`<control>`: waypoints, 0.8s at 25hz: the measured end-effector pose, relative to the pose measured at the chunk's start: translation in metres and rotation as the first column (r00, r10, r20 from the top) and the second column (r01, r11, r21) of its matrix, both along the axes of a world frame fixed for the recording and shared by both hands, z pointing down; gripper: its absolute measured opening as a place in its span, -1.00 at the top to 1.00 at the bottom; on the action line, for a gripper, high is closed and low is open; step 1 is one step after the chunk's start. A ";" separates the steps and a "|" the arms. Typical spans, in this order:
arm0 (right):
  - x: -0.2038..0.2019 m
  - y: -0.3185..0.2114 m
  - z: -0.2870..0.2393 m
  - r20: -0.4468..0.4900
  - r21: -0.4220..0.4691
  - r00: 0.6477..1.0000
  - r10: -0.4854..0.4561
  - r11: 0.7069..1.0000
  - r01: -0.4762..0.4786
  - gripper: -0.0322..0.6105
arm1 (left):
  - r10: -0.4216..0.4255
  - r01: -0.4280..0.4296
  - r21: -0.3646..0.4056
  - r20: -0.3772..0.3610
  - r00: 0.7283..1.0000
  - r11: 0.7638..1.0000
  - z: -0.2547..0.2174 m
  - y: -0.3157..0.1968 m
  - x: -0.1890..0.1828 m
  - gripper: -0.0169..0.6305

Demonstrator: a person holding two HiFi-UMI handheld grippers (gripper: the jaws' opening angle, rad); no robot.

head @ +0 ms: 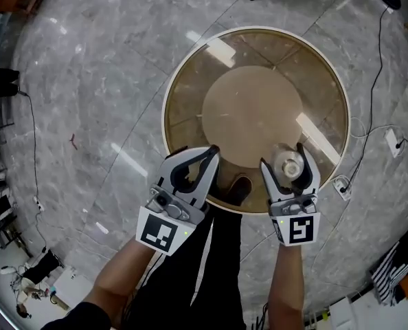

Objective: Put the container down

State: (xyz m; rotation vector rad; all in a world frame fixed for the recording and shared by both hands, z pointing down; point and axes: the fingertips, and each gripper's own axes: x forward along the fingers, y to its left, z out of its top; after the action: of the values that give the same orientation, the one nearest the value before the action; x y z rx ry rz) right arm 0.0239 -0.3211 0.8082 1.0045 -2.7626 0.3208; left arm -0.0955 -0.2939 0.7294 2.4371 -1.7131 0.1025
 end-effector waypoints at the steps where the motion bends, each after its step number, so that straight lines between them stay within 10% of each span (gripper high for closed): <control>1: 0.001 -0.001 0.010 -0.005 -0.007 1.000 0.001 1.000 -0.001 -0.20 | -0.008 0.008 -0.003 -0.005 1.000 1.000 0.007 -0.001 -0.004 0.87; 20: -0.003 -0.033 0.114 -0.095 -0.020 0.991 0.099 0.995 -0.101 -0.20 | 0.008 -0.006 -0.065 0.030 1.000 0.998 0.084 -0.005 -0.027 0.87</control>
State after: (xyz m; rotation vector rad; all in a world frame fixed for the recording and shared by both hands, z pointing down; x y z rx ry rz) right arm 0.0210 -0.3537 0.9222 1.1247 -2.6241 0.3138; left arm -0.1226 -0.2992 0.8137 2.4067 -1.6867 0.1941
